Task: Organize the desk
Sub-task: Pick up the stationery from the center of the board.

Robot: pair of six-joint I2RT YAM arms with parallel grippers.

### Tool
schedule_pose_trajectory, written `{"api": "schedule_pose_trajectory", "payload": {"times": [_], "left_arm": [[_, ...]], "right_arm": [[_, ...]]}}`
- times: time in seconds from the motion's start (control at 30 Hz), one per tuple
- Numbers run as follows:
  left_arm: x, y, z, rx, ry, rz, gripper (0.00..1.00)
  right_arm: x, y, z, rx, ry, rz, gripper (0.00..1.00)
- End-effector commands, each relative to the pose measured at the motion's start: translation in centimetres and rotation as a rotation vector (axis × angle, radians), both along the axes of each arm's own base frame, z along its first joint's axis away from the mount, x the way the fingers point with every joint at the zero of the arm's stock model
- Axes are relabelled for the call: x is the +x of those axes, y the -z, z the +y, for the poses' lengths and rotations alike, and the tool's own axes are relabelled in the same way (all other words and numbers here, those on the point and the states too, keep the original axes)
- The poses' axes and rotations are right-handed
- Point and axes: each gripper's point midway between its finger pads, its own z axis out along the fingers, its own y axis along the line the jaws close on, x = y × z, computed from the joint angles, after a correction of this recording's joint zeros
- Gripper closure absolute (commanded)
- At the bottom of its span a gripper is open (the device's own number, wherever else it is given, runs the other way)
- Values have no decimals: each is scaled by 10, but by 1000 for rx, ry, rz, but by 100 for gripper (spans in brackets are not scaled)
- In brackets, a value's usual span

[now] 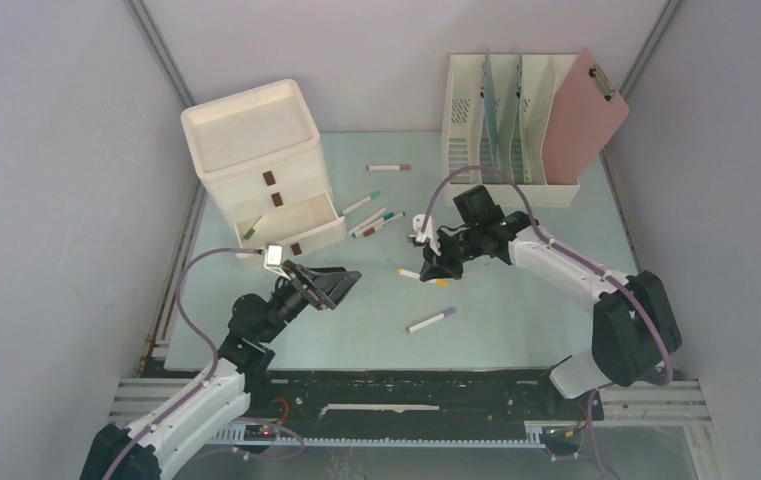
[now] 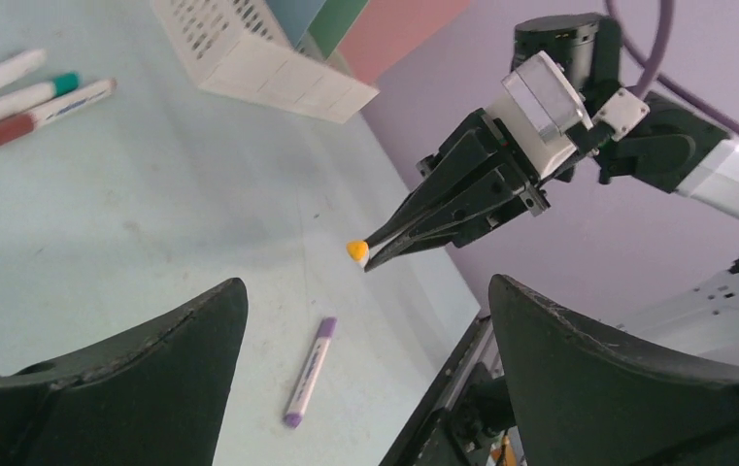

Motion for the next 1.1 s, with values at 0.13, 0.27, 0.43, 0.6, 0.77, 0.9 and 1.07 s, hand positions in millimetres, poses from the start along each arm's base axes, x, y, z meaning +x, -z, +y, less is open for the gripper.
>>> {"api": "schedule_pose_trajectory", "payload": {"times": [0.13, 0.27, 0.43, 0.6, 0.77, 0.9, 1.07], "left_arm": [[-5, -106, -30, -39, 8, -354, 0], [4, -113, -46, -53, 22, -355, 0], [9, -122, -71, -77, 63, -363, 0], [8, -121, -92, -89, 100, -359, 5], [5, -119, -102, -109, 127, -354, 17], [3, -113, -107, -111, 142, -335, 25], [1, -108, -111, -111, 153, -326, 34]], "right_arm": [[-41, -100, 18, 415, -94, 281, 100], [-51, -119, 19, 490, -124, 415, 100], [-60, -129, 20, 523, -170, 501, 100], [-65, -131, 22, 526, -188, 515, 100], [-64, -131, 22, 527, -183, 525, 100], [-61, -131, 21, 526, -169, 535, 100], [-55, -128, 21, 519, -142, 540, 100]]}}
